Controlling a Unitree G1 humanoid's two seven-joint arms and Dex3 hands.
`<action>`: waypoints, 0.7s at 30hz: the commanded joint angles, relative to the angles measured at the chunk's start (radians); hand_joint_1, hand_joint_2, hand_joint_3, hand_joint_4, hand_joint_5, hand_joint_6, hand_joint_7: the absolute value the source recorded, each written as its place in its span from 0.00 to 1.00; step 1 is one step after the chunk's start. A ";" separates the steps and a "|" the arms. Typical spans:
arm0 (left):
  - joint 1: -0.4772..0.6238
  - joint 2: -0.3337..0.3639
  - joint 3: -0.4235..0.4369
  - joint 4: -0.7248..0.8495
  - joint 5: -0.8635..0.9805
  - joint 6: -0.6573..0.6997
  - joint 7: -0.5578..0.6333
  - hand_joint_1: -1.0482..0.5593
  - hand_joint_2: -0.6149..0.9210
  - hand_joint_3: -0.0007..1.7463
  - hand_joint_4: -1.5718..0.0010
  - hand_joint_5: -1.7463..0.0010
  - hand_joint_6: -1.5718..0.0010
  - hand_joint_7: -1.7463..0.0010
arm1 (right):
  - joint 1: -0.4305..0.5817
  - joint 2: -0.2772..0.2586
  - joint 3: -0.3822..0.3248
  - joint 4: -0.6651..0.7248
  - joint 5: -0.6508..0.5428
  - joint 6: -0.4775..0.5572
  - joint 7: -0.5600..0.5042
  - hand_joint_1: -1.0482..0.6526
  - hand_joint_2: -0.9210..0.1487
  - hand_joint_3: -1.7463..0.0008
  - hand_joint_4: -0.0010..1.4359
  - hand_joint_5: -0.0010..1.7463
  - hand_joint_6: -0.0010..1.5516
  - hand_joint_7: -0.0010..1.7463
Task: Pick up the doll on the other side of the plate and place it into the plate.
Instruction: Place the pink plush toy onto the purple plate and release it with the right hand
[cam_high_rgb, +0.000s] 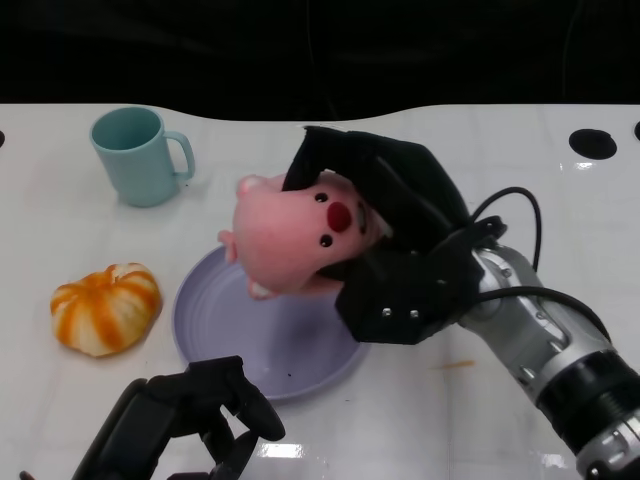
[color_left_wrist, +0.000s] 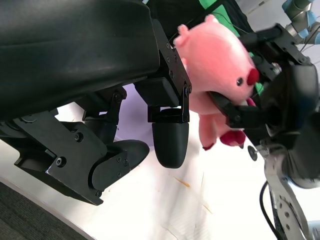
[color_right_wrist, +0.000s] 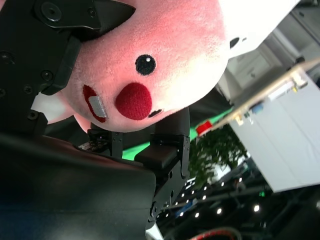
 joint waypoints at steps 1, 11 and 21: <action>0.001 0.004 0.001 0.000 0.007 -0.007 0.011 0.60 0.74 0.62 0.50 0.13 0.49 0.33 | -0.061 0.027 0.022 0.061 -0.009 -0.021 -0.014 0.49 0.60 0.18 0.68 1.00 0.46 1.00; 0.010 0.003 -0.003 -0.005 0.017 -0.010 0.017 0.60 0.74 0.62 0.50 0.13 0.49 0.32 | -0.140 0.101 0.104 0.215 -0.066 -0.018 -0.028 0.48 0.60 0.23 0.67 1.00 0.47 0.98; 0.011 0.003 -0.007 -0.001 0.020 -0.012 0.020 0.60 0.73 0.63 0.50 0.14 0.50 0.32 | -0.132 0.100 0.138 0.223 -0.077 -0.028 0.020 0.38 0.22 0.71 0.30 0.58 0.37 0.23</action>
